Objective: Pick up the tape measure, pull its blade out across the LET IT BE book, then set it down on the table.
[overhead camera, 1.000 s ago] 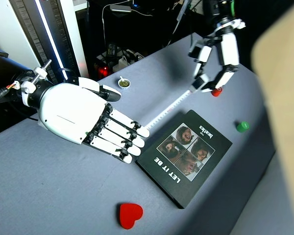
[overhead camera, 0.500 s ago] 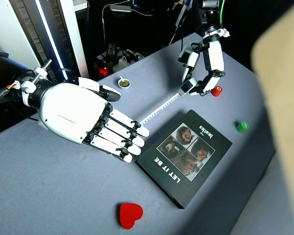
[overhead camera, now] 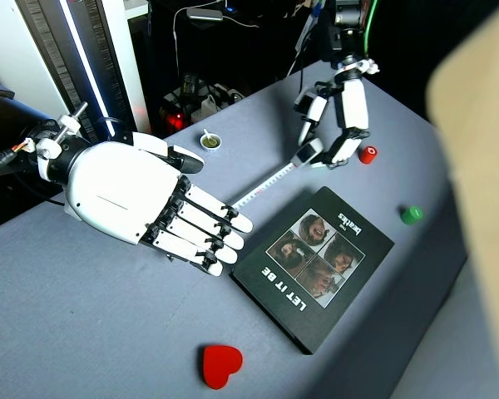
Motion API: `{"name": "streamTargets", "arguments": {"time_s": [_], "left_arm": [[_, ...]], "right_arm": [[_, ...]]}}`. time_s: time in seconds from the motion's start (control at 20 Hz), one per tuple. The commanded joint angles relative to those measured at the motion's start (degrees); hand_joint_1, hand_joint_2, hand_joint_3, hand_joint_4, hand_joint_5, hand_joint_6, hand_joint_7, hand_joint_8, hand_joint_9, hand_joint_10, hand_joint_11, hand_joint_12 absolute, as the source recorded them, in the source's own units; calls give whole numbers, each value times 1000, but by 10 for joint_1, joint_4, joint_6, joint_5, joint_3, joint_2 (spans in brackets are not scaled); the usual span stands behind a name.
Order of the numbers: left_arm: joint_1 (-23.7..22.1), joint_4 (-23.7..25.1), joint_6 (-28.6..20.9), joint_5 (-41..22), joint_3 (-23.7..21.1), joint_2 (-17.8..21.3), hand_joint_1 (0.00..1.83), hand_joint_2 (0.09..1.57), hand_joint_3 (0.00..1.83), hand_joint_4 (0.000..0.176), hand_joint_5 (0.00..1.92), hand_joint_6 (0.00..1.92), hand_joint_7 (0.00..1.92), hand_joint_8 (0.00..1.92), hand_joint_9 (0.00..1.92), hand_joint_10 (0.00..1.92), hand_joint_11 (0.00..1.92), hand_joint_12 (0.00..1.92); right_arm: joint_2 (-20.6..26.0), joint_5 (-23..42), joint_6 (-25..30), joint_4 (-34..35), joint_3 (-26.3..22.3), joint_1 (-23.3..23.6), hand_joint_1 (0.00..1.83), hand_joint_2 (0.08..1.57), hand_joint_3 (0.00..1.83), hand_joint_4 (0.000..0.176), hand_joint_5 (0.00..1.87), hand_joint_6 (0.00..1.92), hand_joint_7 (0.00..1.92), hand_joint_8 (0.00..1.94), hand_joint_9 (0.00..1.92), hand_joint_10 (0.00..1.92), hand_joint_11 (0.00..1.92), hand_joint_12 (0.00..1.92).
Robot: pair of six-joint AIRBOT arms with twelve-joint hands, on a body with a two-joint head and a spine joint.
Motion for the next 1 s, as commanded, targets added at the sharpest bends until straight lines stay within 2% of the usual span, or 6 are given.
{"name": "streamTargets", "arguments": {"time_s": [0.0, 0.1, 0.15, 0.2, 0.35, 0.95], "left_arm": [[-1, -10, -1, -63, 3, -3, 1358, 1155, 0, 0, 798, 1235, 956, 944, 829, 1314, 705, 895], [0, -10, 1, -63, 8, -6, 1189, 1190, 0, 0, 741, 1332, 944, 1053, 940, 325, 679, 886], [-1, -11, 1, -63, 11, -6, 1040, 1223, 0, 0, 775, 1289, 1009, 174, 993, 98, 647, 865], [-2, -11, 1, -63, 11, -6, 1013, 1228, 0, 0, 766, 1305, 1019, 60, 990, 48, 627, 866], [-7, -11, 3, -64, 12, -2, 909, 1190, 0, 0, 802, 82, 911, 3, 898, 7, 557, 855], [-72, -10, 59, -29, 45, 35, 481, 1067, 0, 0, 306, 0, 339, 0, 352, 0, 70, 777]], "right_arm": [[0, -49, 6, -35, -2, 2, 108, 1104, 0, 0, 138, 2, 210, 1, 195, 2, 0, 790], [0, -49, 6, -35, -2, 1, 110, 1102, 0, 0, 135, 1, 210, 0, 195, 2, 0, 766], [0, -49, 6, -36, -2, 1, 110, 1102, 0, 0, 128, 0, 210, 0, 186, 0, 0, 739], [0, -50, 6, -36, -2, 1, 110, 1102, 0, 0, 128, 0, 210, 0, 185, 0, 0, 737], [0, -50, 6, -36, -2, 1, 108, 1102, 0, 0, 133, 2, 211, 0, 190, 2, 0, 755], [-2, -50, 6, -39, -2, -2, 97, 1107, 2, 0, 135, 1, 204, 0, 181, 0, 0, 734]]}}
